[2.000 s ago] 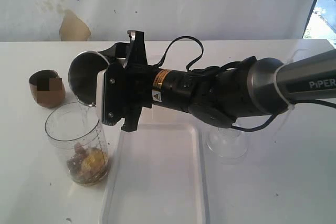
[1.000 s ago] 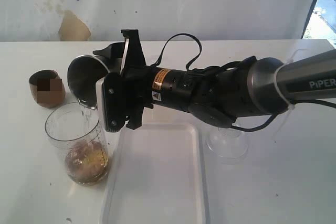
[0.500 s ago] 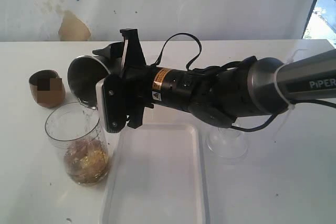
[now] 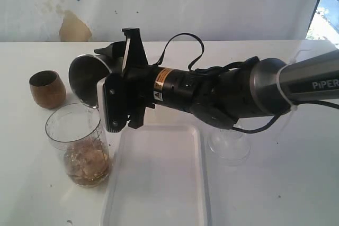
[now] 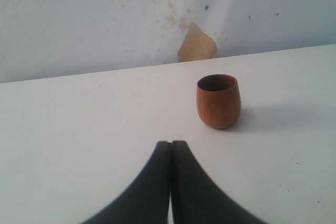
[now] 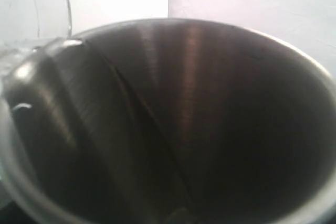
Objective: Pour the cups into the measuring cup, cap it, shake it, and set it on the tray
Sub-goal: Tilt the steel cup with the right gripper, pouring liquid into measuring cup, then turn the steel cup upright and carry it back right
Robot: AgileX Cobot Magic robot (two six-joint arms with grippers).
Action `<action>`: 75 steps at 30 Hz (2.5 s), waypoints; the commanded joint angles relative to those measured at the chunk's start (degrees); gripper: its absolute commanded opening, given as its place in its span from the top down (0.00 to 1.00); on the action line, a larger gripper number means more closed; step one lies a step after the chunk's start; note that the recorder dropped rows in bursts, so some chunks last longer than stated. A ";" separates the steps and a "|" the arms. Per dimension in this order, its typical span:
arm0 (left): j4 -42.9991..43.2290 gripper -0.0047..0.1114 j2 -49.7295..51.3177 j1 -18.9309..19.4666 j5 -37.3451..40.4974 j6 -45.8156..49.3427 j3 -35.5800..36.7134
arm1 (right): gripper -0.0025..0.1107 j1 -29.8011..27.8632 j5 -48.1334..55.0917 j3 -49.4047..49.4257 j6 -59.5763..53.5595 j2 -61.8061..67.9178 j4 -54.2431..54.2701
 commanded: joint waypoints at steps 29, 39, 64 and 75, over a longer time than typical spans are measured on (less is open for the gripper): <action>0.00 0.96 -0.28 -0.11 -0.17 -0.12 0.32 | 0.98 -0.25 -3.01 -0.64 58.80 -3.97 1.77; 0.00 0.96 -0.28 -0.11 -0.17 -0.12 0.32 | 0.98 -3.74 12.48 -0.64 70.63 -16.91 1.87; 0.00 0.96 -0.28 -0.11 -0.17 -0.12 0.32 | 0.98 -31.65 -6.62 7.96 79.24 -11.09 -5.05; 0.00 0.96 -0.28 -0.11 -0.17 -0.12 0.32 | 0.98 -33.10 -16.89 7.96 76.05 3.92 -5.65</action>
